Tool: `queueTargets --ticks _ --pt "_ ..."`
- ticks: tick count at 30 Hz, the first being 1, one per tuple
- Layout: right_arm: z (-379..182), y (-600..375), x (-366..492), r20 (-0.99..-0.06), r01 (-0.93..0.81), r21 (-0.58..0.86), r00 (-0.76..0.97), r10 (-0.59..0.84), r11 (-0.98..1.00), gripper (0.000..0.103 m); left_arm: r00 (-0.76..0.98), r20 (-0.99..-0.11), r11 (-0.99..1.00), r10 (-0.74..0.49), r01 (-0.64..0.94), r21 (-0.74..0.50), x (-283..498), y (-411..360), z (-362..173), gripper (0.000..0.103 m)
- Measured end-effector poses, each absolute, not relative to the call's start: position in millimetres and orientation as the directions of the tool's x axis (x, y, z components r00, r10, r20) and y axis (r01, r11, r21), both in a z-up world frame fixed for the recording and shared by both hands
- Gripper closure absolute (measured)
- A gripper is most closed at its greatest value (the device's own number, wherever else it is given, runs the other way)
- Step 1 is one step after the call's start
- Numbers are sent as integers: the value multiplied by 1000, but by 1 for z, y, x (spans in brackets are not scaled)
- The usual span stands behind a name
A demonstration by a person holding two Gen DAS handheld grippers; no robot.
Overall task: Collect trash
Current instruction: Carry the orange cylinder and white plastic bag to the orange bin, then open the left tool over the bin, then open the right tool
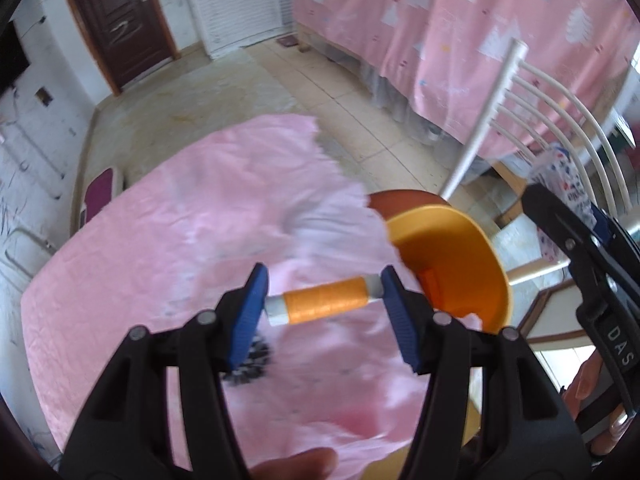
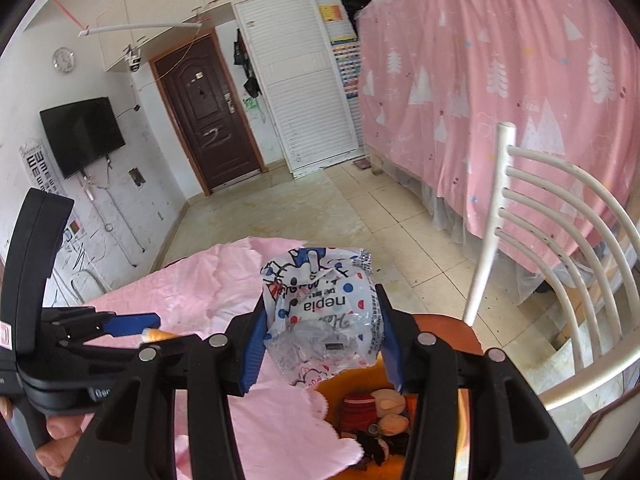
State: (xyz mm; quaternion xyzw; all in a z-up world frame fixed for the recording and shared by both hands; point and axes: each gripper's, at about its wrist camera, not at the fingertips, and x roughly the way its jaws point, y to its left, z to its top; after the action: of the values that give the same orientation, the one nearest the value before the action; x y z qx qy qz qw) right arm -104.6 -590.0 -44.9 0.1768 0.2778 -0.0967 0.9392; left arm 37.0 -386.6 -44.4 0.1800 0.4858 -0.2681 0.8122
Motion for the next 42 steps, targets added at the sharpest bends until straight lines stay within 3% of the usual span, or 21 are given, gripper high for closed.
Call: queueTargets --ticks 15,17,27,30,34,42 --pt "-50 -629 -131 -537 349 327 833 -131 878 65 298 -890 658 -345 753 -3 -4 -454 -52 45" --pt "-50 -630 -131 -538 352 331 833 -131 876 65 295 -892 656 -344 755 -4 -3 -456 -54 36" --pt "-59 -616 -122 -566 333 311 817 -108 890 63 292 -886 718 -359 693 -63 14 -420 -52 36" --pt "-63 -611 -117 -580 328 296 808 -104 897 60 313 -872 737 -376 672 -77 17 -400 -46 36" --pt "-65 -605 -114 -587 329 297 803 -100 896 40 342 -853 763 -395 639 -97 21 -371 -38 36" --pt "-57 -580 -102 -586 300 272 805 -90 914 39 401 -821 797 -407 595 -104 22 -335 -25 36"
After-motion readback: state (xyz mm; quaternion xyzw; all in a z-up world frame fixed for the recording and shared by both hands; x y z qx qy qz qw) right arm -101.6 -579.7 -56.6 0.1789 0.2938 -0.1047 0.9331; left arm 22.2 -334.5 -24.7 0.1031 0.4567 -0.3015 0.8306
